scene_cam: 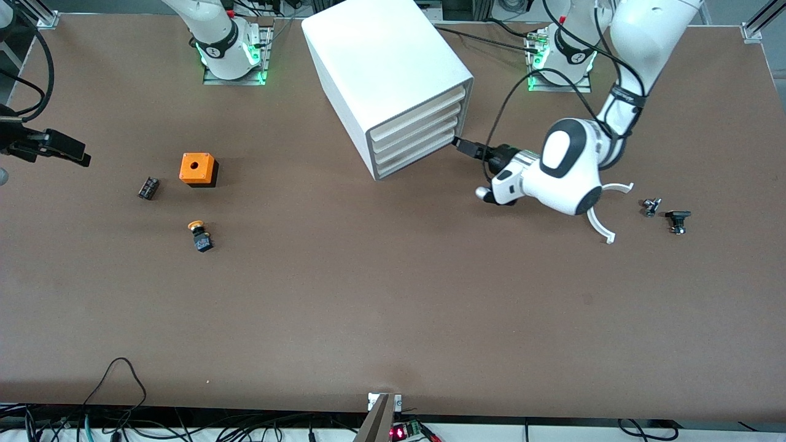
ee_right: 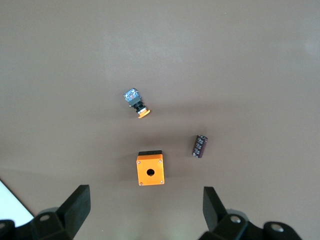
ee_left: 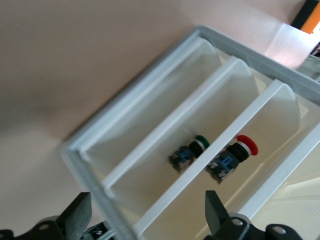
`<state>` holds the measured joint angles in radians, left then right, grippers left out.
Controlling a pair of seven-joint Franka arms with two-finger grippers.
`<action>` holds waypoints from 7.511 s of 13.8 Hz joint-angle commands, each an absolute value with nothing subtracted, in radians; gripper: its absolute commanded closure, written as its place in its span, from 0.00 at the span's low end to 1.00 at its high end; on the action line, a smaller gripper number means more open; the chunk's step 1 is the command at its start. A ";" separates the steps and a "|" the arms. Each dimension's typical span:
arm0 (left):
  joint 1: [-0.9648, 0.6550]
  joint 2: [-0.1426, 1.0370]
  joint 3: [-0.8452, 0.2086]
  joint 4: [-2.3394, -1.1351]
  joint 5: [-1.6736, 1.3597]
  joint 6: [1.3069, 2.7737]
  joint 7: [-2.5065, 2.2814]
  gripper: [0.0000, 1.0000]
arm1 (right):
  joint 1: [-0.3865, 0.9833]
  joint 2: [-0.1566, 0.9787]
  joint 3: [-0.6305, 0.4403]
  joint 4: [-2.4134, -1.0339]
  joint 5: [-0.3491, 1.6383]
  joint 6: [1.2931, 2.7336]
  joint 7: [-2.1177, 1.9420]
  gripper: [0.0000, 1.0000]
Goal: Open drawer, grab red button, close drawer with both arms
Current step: 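Reach the left gripper to the white cabinet's drawer handle, then pull the drawer open with the left gripper while the right gripper approaches, then lower the right gripper into the drawer over the red button, then close the right gripper on the red push button, then lift the red button out with the right gripper while the left gripper reaches the drawer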
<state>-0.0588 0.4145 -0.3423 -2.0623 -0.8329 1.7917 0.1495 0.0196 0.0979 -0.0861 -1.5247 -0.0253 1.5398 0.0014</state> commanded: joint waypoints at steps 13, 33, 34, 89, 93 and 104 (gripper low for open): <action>-0.051 0.394 -0.393 -2.195 -0.953 1.917 0.285 1.00 | 0.115 0.146 -0.083 -1.534 -0.023 1.591 0.063 0.00; 0.113 0.069 -0.063 -1.892 -0.390 1.998 0.295 0.00 | 0.572 0.535 0.083 -1.168 0.089 1.882 -0.122 0.00; 0.114 0.045 -0.054 -1.861 -0.315 1.941 0.290 0.00 | 0.572 0.561 0.118 -1.143 0.087 1.910 -0.193 0.00; -0.001 0.280 -0.175 -1.841 -0.031 2.150 -0.489 0.00 | 0.689 0.566 -0.053 -1.238 -0.126 1.858 0.086 0.82; -0.126 0.362 -0.175 -1.917 -0.032 2.342 -0.717 0.00 | 0.542 0.540 -0.055 -1.325 -0.086 1.853 0.100 0.82; -0.210 0.247 -0.405 -2.195 -0.031 2.424 -0.907 0.00 | 0.339 0.414 -0.055 -1.863 -0.046 2.234 0.285 0.82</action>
<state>-0.2114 0.3022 -0.3547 -2.1181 -0.0188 2.4234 -0.9029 0.3492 0.5209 -0.0704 -1.6703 -0.0463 2.1205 0.2444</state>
